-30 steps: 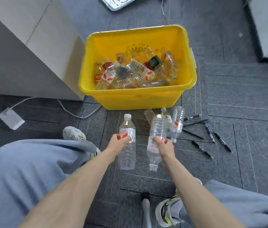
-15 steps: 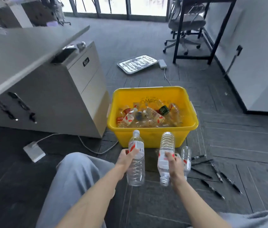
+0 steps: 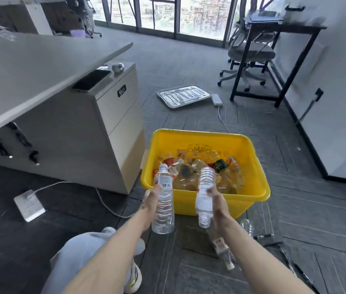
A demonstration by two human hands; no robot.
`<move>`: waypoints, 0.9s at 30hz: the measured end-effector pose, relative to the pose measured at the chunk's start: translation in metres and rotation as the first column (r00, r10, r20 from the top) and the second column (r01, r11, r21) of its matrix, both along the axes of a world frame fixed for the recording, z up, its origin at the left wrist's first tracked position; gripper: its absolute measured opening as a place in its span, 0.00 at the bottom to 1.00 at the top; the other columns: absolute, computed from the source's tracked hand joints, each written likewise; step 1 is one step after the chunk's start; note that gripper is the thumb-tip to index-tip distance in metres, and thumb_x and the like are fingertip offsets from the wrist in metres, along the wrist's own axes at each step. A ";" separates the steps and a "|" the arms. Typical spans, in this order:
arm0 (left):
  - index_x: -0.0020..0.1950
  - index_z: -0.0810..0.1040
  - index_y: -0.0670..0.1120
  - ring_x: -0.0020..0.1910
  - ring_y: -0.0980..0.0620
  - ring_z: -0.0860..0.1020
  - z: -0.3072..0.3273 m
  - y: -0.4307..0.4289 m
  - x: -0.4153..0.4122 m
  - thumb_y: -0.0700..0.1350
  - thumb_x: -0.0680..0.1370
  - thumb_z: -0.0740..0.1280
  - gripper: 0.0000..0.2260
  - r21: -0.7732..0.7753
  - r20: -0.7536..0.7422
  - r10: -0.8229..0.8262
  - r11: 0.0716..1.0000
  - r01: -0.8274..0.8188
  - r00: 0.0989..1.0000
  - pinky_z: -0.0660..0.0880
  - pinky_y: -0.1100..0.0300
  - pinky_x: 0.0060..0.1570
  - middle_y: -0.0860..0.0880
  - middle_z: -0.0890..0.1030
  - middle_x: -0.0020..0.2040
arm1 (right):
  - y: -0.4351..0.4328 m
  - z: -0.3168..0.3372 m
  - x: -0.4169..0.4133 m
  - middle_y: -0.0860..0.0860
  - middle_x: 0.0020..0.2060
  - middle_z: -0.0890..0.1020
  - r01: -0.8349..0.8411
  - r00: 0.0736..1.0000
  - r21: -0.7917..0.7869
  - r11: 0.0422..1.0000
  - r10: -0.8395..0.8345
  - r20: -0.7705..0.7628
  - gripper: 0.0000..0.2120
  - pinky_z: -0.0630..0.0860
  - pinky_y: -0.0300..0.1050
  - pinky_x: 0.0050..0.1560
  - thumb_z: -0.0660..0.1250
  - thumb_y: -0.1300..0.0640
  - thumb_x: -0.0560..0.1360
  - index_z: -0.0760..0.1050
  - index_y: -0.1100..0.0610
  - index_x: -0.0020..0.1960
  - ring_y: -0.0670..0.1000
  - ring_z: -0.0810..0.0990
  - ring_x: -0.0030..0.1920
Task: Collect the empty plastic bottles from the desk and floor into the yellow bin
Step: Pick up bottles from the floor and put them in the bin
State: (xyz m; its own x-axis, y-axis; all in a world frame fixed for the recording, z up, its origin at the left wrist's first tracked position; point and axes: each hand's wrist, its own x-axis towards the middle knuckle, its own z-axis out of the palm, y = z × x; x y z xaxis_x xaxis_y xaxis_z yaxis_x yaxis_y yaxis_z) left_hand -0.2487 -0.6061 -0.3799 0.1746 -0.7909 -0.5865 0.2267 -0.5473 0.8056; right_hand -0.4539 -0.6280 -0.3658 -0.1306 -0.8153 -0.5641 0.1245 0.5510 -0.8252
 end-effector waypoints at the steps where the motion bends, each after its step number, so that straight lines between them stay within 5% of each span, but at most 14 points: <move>1: 0.65 0.74 0.49 0.58 0.37 0.78 0.006 -0.004 0.004 0.64 0.64 0.67 0.33 -0.010 -0.003 -0.007 1.000 0.007 1.000 0.72 0.35 0.61 0.39 0.80 0.60 | -0.018 0.006 0.007 0.62 0.49 0.83 -0.006 1.000 -0.009 1.000 0.006 -0.004 0.21 0.79 0.58 0.46 0.62 0.49 0.76 0.74 0.63 0.62 0.62 0.82 0.45; 5: 0.67 0.73 0.51 0.61 0.37 0.75 0.014 -0.021 0.020 0.65 0.65 0.64 0.33 -0.067 0.009 -0.084 0.994 0.085 0.996 0.70 0.37 0.62 0.40 0.77 0.63 | -0.076 0.041 0.035 0.55 0.56 0.79 -0.069 0.996 -0.125 0.990 0.074 0.042 0.23 0.79 0.55 0.55 0.61 0.41 0.78 0.70 0.55 0.66 0.59 0.79 0.56; 9: 0.70 0.69 0.49 0.56 0.42 0.80 0.008 -0.020 0.028 0.64 0.66 0.67 0.36 -0.090 0.005 -0.047 0.995 0.047 0.999 0.78 0.48 0.51 0.42 0.80 0.60 | -0.091 0.044 0.045 0.55 0.66 0.75 -0.100 0.983 -0.146 0.984 0.075 -0.168 0.34 0.71 0.61 0.65 0.61 0.36 0.72 0.68 0.55 0.72 0.58 0.75 0.63; 11: 0.71 0.68 0.48 0.55 0.43 0.80 0.001 -0.011 0.029 0.65 0.64 0.69 0.39 -0.065 0.007 -0.030 0.997 0.031 1.000 0.78 0.51 0.48 0.43 0.80 0.60 | -0.074 0.035 0.046 0.55 0.63 0.77 -0.141 0.971 -0.107 0.984 0.117 -0.207 0.30 0.72 0.60 0.64 0.63 0.39 0.72 0.72 0.55 0.69 0.57 0.76 0.61; 17: 0.68 0.70 0.50 0.54 0.38 0.81 -0.037 0.002 0.031 0.71 0.56 0.74 0.46 0.066 0.027 -0.041 0.997 0.039 0.999 0.78 0.38 0.53 0.40 0.81 0.58 | -0.010 0.003 0.026 0.53 0.55 0.81 -0.246 0.908 0.031 0.969 0.241 -0.344 0.12 0.76 0.55 0.59 0.64 0.51 0.78 0.78 0.55 0.57 0.55 0.79 0.56; 23: 0.70 0.67 0.51 0.54 0.38 0.81 -0.034 0.020 0.012 0.61 0.62 0.75 0.39 0.080 -0.085 -0.110 0.990 0.117 0.990 0.79 0.41 0.49 0.39 0.79 0.60 | 0.035 -0.036 -0.006 0.51 0.49 0.83 -0.199 0.907 0.102 0.975 0.223 -0.357 0.07 0.77 0.53 0.60 0.66 0.50 0.75 0.80 0.51 0.50 0.54 0.81 0.53; 27: 0.70 0.67 0.47 0.48 0.39 0.79 -0.045 0.031 -0.003 0.58 0.61 0.76 0.41 0.086 -0.123 -0.141 0.985 0.152 0.982 0.77 0.47 0.42 0.40 0.77 0.55 | 0.045 -0.085 -0.034 0.51 0.46 0.85 -0.178 0.922 0.129 0.975 0.212 -0.325 0.19 0.77 0.53 0.55 0.66 0.43 0.65 0.81 0.53 0.50 0.54 0.81 0.49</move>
State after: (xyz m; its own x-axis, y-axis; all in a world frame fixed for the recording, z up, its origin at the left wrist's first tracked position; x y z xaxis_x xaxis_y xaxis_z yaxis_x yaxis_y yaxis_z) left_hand -0.2514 -0.5751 -0.4251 -0.0129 -0.7426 -0.6696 0.2271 -0.6543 0.7213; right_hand -0.4874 -0.5834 -0.4513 -0.1693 -0.7884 -0.5914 -0.2680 0.6143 -0.7422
